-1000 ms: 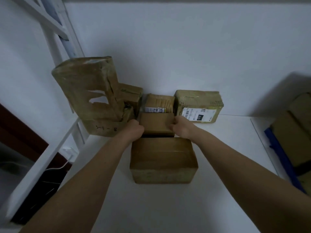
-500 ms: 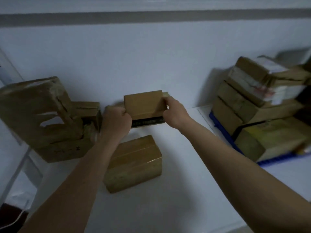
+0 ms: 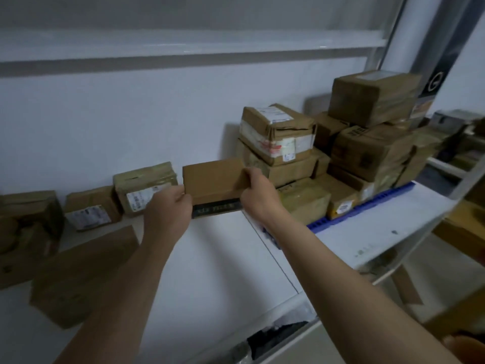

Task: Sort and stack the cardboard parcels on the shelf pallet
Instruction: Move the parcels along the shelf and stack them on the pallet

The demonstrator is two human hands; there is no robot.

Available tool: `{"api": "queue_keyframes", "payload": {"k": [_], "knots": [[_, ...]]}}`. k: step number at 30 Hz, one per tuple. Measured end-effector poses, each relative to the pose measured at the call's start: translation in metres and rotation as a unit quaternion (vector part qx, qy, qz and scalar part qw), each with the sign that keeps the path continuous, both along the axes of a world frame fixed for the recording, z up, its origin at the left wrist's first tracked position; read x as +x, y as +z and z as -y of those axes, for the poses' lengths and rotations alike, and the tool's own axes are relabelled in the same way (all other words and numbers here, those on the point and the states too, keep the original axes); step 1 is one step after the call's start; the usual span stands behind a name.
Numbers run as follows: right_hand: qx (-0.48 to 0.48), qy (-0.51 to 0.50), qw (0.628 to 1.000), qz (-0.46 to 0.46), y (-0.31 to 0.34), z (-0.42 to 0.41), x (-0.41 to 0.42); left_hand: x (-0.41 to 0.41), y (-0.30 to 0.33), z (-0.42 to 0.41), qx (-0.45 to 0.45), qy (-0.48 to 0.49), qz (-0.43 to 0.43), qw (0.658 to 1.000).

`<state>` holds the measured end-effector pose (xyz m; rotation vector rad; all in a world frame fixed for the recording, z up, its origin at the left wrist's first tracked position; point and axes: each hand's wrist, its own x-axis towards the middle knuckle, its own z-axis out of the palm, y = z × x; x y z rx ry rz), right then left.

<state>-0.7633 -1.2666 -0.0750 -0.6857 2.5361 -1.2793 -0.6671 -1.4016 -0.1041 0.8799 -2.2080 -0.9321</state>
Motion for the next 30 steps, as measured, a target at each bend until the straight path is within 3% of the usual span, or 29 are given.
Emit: {"api": "queue_keyframes", "payload": {"k": [7,11,18,22,30], "knots": [[-0.028,-0.028,0.999,0.014,-0.006,-0.099,-0.035,-0.035,-0.001,-0.099,0.053,-0.021,-0.040,0.998],[-0.031,-0.034,0.999,0.021,-0.007,-0.145,-0.062,-0.063,-0.006,-0.141,0.153,-0.063,-0.070,0.984],[-0.108,-0.078,0.980,0.148,-0.015,-0.198,-0.105,-0.117,-0.015,-0.188,0.292,-0.061,-0.106,0.949],[-0.083,-0.090,0.981,0.150,-0.019,-0.216,-0.133,-0.158,-0.018,-0.196,0.268,-0.077,-0.083,0.957],[-0.130,-0.174,0.959,0.182,-0.028,-0.228,-0.182,-0.253,-0.008,-0.209,0.211,-0.158,0.003,0.965]]}}
